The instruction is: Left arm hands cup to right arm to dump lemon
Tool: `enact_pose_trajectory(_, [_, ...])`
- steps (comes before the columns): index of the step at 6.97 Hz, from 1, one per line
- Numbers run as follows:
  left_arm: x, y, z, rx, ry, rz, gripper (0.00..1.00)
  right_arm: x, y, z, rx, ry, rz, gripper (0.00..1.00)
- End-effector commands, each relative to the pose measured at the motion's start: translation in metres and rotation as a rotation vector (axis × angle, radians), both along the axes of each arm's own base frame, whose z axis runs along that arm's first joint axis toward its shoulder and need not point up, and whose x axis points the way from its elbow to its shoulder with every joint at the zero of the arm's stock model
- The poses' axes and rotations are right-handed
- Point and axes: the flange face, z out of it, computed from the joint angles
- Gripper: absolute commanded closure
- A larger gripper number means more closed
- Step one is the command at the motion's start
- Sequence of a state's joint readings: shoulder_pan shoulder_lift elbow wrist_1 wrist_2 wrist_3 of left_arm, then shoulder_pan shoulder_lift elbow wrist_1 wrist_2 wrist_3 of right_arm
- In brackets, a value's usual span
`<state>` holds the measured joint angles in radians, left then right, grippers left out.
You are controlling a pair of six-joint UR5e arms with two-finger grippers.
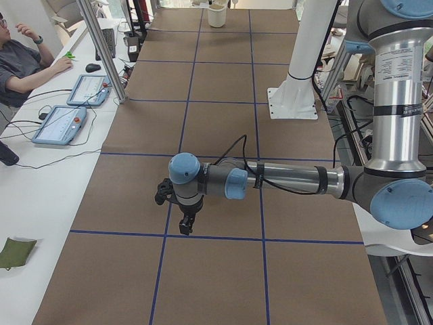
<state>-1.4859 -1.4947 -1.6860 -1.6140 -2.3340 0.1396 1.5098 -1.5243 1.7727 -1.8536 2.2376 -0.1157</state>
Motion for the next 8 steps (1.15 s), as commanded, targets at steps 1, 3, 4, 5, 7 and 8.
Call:
enact_pose_trajectory(1, [-0.017, 0.004, 0.001, -0.012, 0.007, -0.033, 0.0, 0.009, 0.031, 0.032, -0.055, 0.005, 0.01, 0.0])
enact_pose_trajectory(3, [-0.031, 0.0, -0.011, 0.005, 0.025, -0.066, 0.0, 0.014, 0.043, 0.043, -0.077, 0.009, 0.018, 0.0])
enact_pose_trajectory(4, [-0.032, 0.001, -0.009, -0.007, 0.023, -0.081, 0.0, 0.016, 0.05, 0.05, -0.062, 0.007, 0.023, 0.0])
enact_pose_trajectory(5, [-0.036, 0.005, -0.005, -0.009, 0.027, -0.087, 0.0, 0.016, 0.052, 0.054, -0.034, 0.007, 0.026, 0.0])
enact_pose_trajectory(7, [-0.036, 0.006, -0.002, -0.005, 0.021, -0.085, 0.0, 0.016, 0.052, 0.054, -0.039, 0.006, 0.036, 0.0])
enact_pose_trajectory(8, [-0.037, 0.007, -0.009, 0.003, 0.013, -0.096, 0.0, 0.016, 0.051, 0.054, -0.036, 0.008, 0.034, 0.0])
